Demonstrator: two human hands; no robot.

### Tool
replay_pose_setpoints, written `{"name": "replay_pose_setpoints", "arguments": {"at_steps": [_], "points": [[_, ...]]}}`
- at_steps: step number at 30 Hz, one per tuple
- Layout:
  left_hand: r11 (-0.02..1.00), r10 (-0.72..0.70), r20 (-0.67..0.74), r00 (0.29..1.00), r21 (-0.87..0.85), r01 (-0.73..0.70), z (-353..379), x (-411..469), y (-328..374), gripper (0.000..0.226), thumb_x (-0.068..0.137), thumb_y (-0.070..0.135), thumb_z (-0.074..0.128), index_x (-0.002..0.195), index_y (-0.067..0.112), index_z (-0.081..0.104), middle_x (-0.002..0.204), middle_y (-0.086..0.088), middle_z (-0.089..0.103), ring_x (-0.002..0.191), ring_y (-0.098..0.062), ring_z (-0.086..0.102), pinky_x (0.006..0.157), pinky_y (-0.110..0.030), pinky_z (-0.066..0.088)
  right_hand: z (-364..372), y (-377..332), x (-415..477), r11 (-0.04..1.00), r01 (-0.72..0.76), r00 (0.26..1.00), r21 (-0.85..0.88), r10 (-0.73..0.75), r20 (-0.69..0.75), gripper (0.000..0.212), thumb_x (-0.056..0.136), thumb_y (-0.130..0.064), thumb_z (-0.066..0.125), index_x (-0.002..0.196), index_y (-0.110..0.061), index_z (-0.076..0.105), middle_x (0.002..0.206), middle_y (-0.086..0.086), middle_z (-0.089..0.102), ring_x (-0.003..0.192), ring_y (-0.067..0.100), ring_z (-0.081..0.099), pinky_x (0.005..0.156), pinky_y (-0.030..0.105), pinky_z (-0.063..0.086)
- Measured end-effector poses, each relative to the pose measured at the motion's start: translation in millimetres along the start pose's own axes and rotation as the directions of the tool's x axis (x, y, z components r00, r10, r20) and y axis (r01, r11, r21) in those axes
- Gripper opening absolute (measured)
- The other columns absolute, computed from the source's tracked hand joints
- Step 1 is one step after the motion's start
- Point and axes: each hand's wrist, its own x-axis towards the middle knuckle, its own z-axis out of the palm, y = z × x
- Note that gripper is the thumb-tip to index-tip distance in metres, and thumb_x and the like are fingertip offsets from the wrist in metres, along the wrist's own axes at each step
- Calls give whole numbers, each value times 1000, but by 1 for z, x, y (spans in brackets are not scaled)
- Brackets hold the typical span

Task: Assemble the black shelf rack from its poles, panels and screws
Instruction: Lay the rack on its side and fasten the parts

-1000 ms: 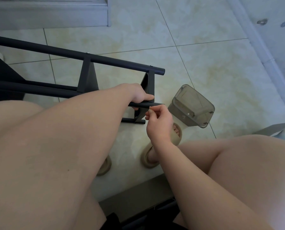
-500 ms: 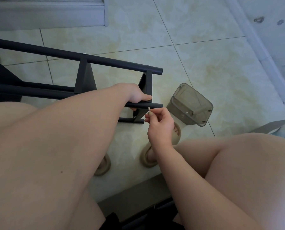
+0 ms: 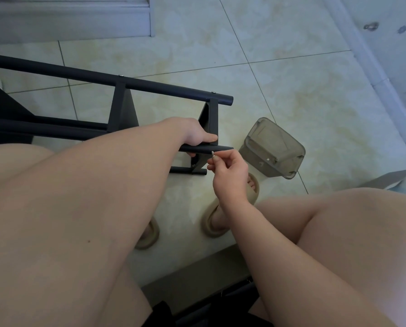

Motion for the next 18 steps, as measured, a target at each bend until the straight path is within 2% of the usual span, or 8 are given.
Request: {"name": "replay_pose_setpoints", "arguments": {"at_steps": [4, 7, 10, 15, 18], "points": [[1000, -4, 10, 1000, 2, 4, 0, 1, 1, 56, 96, 65, 45, 95, 16, 71, 88, -3, 78, 69, -18, 57, 70, -32, 42, 2, -3, 9, 999, -44, 999, -3, 44, 18, 27, 100, 1, 54, 81, -18, 58, 74, 2, 66, 67, 14, 63, 77, 34, 54], [1000, -5, 6, 1000, 7, 5, -1, 3, 0, 56, 95, 66, 46, 93, 16, 70, 84, -2, 78, 69, -17, 58, 70, -32, 42, 1, -5, 11, 999, -26, 999, -29, 27, 30, 28, 100, 0, 54, 80, -19, 57, 73, 1, 65, 66, 13, 61, 70, 26, 52], [1000, -15, 12, 1000, -3, 15, -1, 5, 0, 57, 94, 68, 47, 93, 17, 72, 79, -1, 78, 72, -18, 60, 76, -33, 44, -2, -4, 11, 983, 48, 997, -176, -37, 65, 27, 99, -2, 51, 82, -22, 57, 78, 1, 67, 69, 15, 61, 61, 16, 47], [999, -33, 26, 999, -38, 34, 0, 6, -2, 55, 92, 69, 50, 93, 19, 74, 73, 0, 77, 72, -17, 62, 77, -33, 45, -5, -5, 14, 923, 152, 984, -354, -110, 137, 15, 99, -6, 52, 94, -17, 61, 93, 9, 69, 84, 23, 61, 67, 27, 43], [999, -20, 7, 1000, -34, 20, 1, 6, -2, 55, 93, 67, 49, 92, 18, 73, 75, -1, 77, 68, -17, 59, 69, -31, 43, -4, -7, 17, 916, 157, 984, -370, -115, 134, 15, 98, -6, 52, 95, -17, 62, 96, 10, 69, 89, 27, 64, 74, 33, 49]]}}
